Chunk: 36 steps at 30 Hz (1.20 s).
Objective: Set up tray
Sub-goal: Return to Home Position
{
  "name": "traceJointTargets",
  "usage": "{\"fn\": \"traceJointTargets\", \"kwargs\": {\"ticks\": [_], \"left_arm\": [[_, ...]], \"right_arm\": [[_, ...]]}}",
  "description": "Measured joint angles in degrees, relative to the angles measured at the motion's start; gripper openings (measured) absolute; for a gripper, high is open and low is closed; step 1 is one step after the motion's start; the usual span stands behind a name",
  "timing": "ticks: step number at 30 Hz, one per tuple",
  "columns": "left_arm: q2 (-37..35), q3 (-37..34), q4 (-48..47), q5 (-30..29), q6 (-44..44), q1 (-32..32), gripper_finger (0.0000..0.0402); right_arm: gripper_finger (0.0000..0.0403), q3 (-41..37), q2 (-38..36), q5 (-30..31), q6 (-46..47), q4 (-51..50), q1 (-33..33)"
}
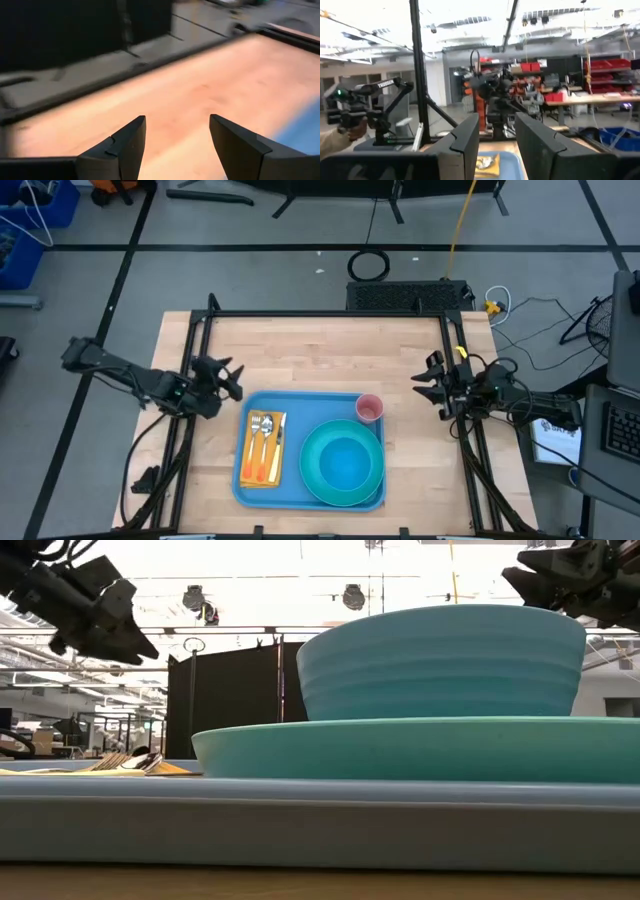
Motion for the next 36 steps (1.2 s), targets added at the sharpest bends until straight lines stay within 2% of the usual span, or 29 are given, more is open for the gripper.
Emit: {"fn": "traceJointTargets", "kwargs": {"ticks": [6,10,14,17,22,28,32,36], "left_arm": [[-11.09,-7.32,21.44,14.22,28.02,0.11,0.0225],[-18.63,-12.07,27.04,21.38,36.99,2.00,0.0225],[-26.43,-16.35,27.13,26.77,38.54,5.59,0.0225],[-31.78,-19.03,27.12,33.21,40.46,8.40,0.0225],[-38.11,-21.29,27.08,39.44,43.32,13.30,0.0223],[-39.98,-21.43,26.83,47.13,47.11,19.07,0.0198],[-39.98,-21.43,26.82,50.28,46.76,22.69,0.0176],[-39.96,-21.45,26.97,53.54,45.70,25.26,0.0160]], "right_arm": [[0.0116,2.68,0.00,1.45,-1.68,-6.01,-2.12],[0.0116,3.52,0.00,1.93,-2.80,-9.24,-4.50],[0.0116,3.54,0.00,3.01,-2.54,-11.78,-7.23],[0.0116,3.57,0.00,2.86,-2.58,-13.23,-8.94],[0.0116,3.57,0.00,-0.73,-1.84,-17.47,-11.65],[0.0116,1.02,0.00,-3.82,0.04,-16.54,-13.32],[0.0116,-2.99,0.01,-2.92,0.93,-8.90,-13.34],[0.0116,-3.17,0.62,-1.52,0.13,-10.33,-12.78]]}}
